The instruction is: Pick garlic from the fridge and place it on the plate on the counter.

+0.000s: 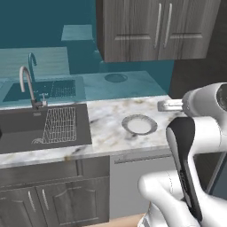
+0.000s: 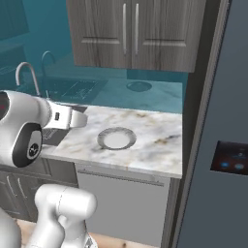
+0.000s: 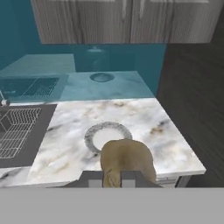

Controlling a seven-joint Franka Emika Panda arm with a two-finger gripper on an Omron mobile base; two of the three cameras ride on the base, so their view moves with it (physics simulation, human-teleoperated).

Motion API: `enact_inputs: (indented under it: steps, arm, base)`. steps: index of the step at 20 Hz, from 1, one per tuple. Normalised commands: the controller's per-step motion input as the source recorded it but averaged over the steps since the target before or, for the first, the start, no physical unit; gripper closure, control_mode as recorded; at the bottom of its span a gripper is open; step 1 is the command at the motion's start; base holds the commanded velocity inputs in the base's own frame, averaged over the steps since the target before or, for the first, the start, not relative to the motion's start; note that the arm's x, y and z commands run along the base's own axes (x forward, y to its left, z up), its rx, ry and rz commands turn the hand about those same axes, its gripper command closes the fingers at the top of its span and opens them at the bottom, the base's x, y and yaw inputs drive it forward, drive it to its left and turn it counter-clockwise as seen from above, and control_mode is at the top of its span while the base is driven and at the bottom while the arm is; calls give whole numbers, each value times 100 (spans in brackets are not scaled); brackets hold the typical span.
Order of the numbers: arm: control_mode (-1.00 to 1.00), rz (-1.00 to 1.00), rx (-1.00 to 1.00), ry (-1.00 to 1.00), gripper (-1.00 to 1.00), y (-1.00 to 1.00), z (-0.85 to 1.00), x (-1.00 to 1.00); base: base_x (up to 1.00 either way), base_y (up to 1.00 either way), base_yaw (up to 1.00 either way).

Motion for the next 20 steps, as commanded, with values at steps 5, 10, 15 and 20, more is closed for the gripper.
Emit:
enact_inputs:
  steps: [5,10,15,20]
  arm:
    - [-100,0,0,9,100,-7,-20,46]
    - [-100,0,1,20,100,-14,-23,43]
    - [-100,0,0,18,100,-15,-32,37]
    - [-100,0,1,7,100,-13,-41,35]
  base:
    - [0,0,0]
    - [0,0,0]
    - [0,0,0]
    - [0,0,0]
